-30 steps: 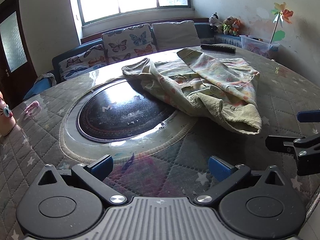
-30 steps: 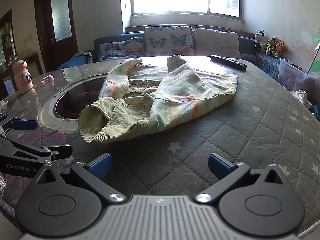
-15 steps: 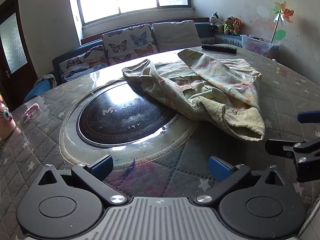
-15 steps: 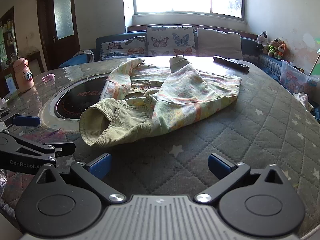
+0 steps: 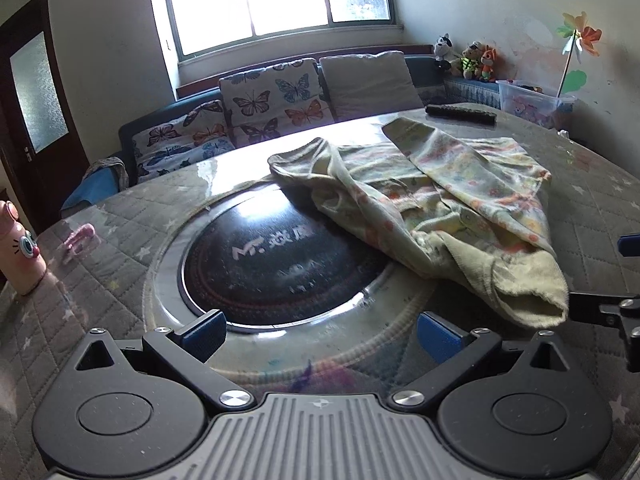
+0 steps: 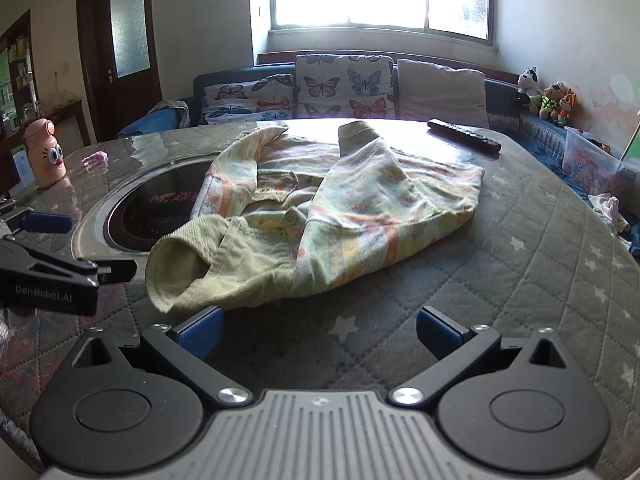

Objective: Fold clothes

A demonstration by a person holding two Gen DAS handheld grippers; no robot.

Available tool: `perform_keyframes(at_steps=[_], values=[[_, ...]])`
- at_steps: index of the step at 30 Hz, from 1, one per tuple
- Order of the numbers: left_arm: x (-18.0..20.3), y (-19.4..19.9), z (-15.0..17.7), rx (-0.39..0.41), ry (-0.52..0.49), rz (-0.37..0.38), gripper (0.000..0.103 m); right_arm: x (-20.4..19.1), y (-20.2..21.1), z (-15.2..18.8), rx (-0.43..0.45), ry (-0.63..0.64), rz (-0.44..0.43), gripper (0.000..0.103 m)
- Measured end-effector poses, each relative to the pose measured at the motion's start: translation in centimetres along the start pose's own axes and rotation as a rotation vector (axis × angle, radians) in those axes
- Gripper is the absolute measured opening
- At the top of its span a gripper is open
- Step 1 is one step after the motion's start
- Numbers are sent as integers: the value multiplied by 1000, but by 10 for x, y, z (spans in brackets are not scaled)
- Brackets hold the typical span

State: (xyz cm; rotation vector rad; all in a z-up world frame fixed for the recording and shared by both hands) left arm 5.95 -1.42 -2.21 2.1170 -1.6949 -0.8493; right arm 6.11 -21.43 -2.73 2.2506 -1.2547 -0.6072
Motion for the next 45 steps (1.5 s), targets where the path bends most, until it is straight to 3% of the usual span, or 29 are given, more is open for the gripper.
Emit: perform_keyframes(at_steps=[11,20,29,37,40,43,44,45], values=[[-5,-22,-33,10,26,2,103,14,-16,-30,5,22,-13,103],[-1,-54,-83,59,24,15,100,44,-52,-69,14,-1,6,102],[12,-117,-127,36,1,46,85,84,-109,-120,14,-26,34,93],[26,-174,-140,-30,-37,50,80,107,-170,-146,-4,-33,30,75],[27,-187,-139,-60,-40,60,66,114,-190,-151,-18,-45,21,65],[26,-197,-133,-91,-36,76,43,116,-205,-151,-37,-49,8,52],[25,-200,-130,-101,-34,82,30,116,-207,-150,-43,-49,-4,47],[25,-201,-128,-107,-30,90,21,116,-209,-149,-48,-48,-15,37]])
Point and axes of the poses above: each gripper's, at about its wrist camera, not at the fingertips, and y roughly against the way its jaws point, x to its right, z to its underside, the point moved 7 cm from there along -y, roughly the way its jaws point, and after that the axes turned 10 degrees about -z, right-handed, at the moved point
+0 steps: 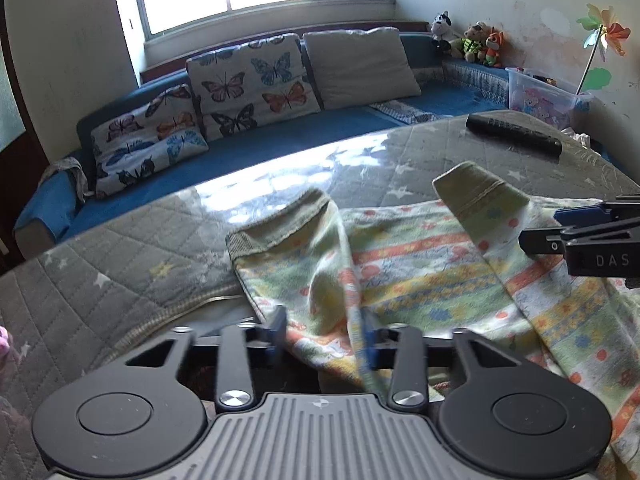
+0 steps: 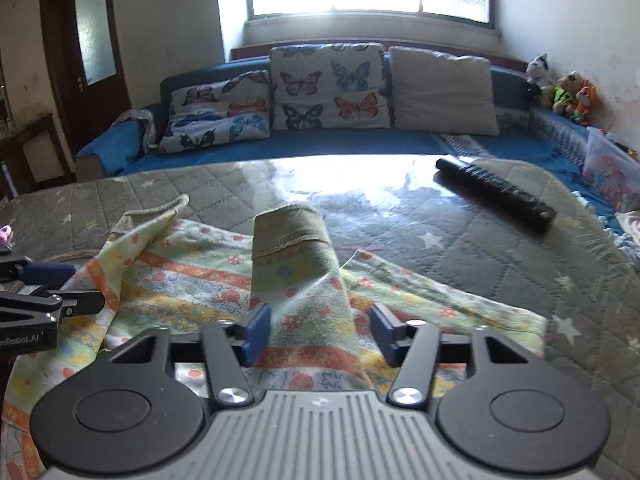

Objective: Fold clothes

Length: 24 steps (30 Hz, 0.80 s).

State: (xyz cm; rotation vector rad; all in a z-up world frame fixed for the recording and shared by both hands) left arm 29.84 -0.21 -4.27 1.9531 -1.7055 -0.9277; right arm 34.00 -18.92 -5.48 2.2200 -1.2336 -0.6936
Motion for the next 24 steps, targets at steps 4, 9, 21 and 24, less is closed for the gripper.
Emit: perform_keyframes(at_steps=[4,9,21,24], values=[[-6,5,4,20,17,-10,9,0,7,3,9,-12,-4,6],[-25,27,9,57,66,-43,5,1,38,4,62,-21,2,3],[-95,93,52,99,207,-137,2,33,176,37,264,-113,109,3],[-93,98,56,97,195,-130,3,49,213,62,301,-138,190,3]])
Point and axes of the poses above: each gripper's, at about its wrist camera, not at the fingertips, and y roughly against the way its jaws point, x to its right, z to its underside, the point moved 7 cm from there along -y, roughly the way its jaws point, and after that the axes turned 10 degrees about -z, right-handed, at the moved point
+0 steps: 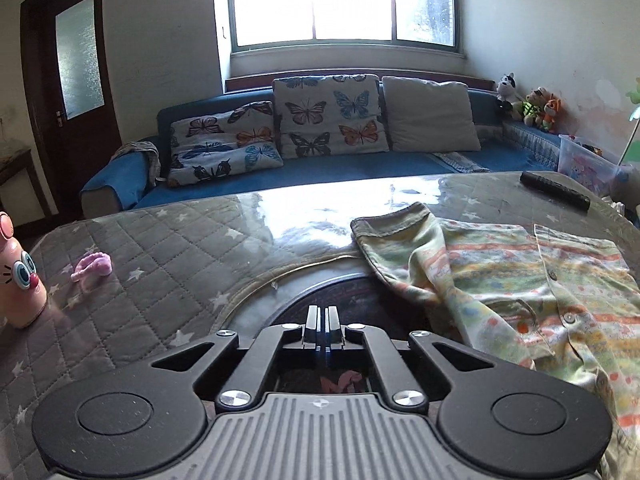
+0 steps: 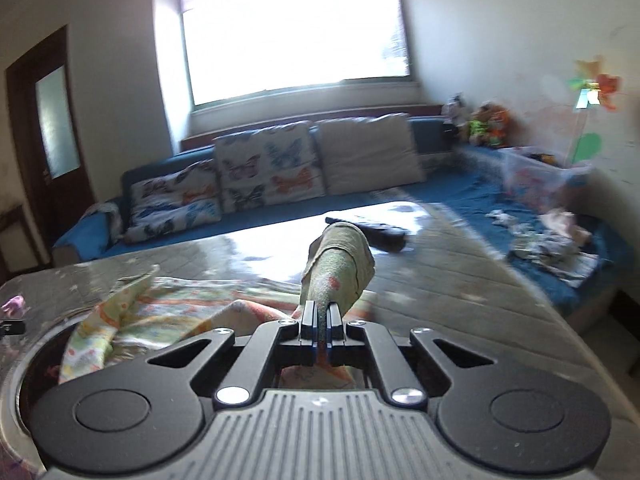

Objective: Fold clothes

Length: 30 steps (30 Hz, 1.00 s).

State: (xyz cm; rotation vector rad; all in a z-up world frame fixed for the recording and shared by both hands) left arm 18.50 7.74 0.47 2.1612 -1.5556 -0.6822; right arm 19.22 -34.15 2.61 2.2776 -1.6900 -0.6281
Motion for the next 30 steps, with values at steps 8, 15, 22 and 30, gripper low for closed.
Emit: perform_keyframes(at_steps=[8,15,22,30], values=[[42,-4,-18,35,-61,58,28,45,53,57,-50,-111,160,3],[87,-44,-41,38,-156,48,52,69,72,94,-112,-185,242,10],[104,-97,-33,-51,-204,31,29,75,80,67,-38,-207,258,42],[68,-78,-20,-14,-156,-9,2,49,37,64,-79,-221,132,50]])
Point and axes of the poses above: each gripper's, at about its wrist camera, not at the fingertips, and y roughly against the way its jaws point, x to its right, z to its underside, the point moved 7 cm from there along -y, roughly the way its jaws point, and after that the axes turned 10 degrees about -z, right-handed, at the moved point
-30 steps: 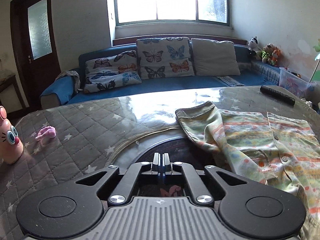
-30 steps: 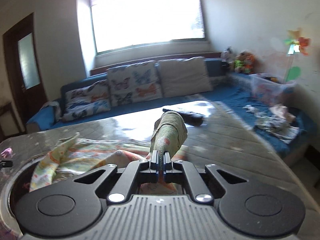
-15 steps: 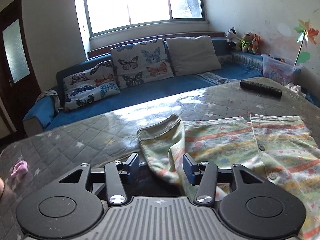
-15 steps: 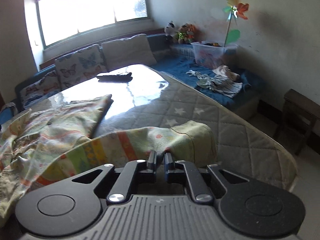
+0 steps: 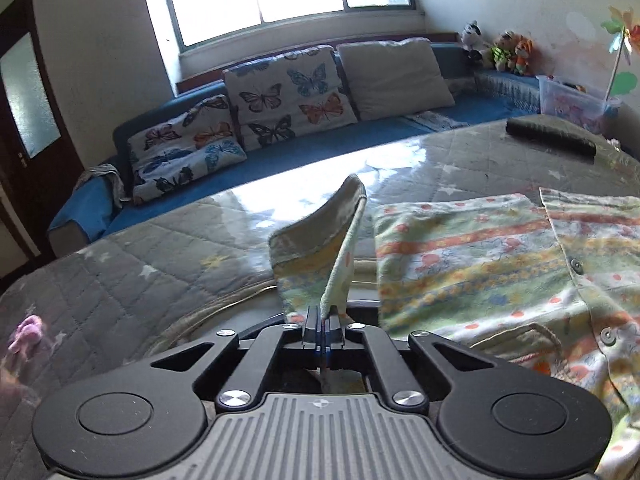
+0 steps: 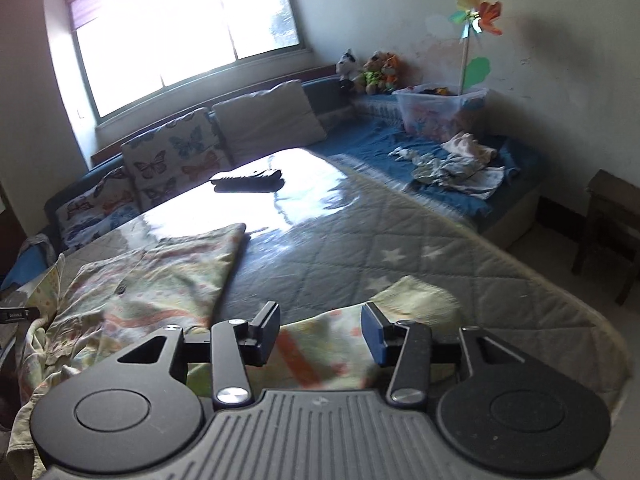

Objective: Fold clothes

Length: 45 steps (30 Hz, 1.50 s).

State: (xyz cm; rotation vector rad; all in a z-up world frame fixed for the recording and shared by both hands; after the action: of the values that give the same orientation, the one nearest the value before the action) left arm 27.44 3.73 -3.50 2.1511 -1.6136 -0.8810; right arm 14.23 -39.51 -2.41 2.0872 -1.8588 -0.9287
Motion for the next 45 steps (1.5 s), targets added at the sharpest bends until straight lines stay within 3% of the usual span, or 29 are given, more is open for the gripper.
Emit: perform_keyframes(at_steps=[5,6,11,20,24,28,32,37,40,45], values=[[-50,30,15,3,121,-47,2,-34,-18,13,-51,88,-43,62],[-59,37,20,3,143,-57,2,-44,-22,19,-76,138,-35,66],[-99,75,51,1,238,-86,2,-57,-18,40,-126,288,63,67],[-130,149,115,0,322,-117,2,-8,30,59,-135,192,185,67],[-136,170,146,-42,340,-133,2,4,43,58,-109,156,215,67],[-133,176,172,-100,342,-126,2,-8,40,47,-79,181,181,71],[-131,182,178,-105,347,-128,7,-31,29,44,-68,269,166,76],[-132,184,178,-102,341,-149,17,-33,3,37,-69,347,203,79],[-133,183,176,-102,335,-172,35,-11,-14,29,-77,361,262,79],[-136,181,176,-99,321,-199,57,29,21,5,46,241,302,87]])
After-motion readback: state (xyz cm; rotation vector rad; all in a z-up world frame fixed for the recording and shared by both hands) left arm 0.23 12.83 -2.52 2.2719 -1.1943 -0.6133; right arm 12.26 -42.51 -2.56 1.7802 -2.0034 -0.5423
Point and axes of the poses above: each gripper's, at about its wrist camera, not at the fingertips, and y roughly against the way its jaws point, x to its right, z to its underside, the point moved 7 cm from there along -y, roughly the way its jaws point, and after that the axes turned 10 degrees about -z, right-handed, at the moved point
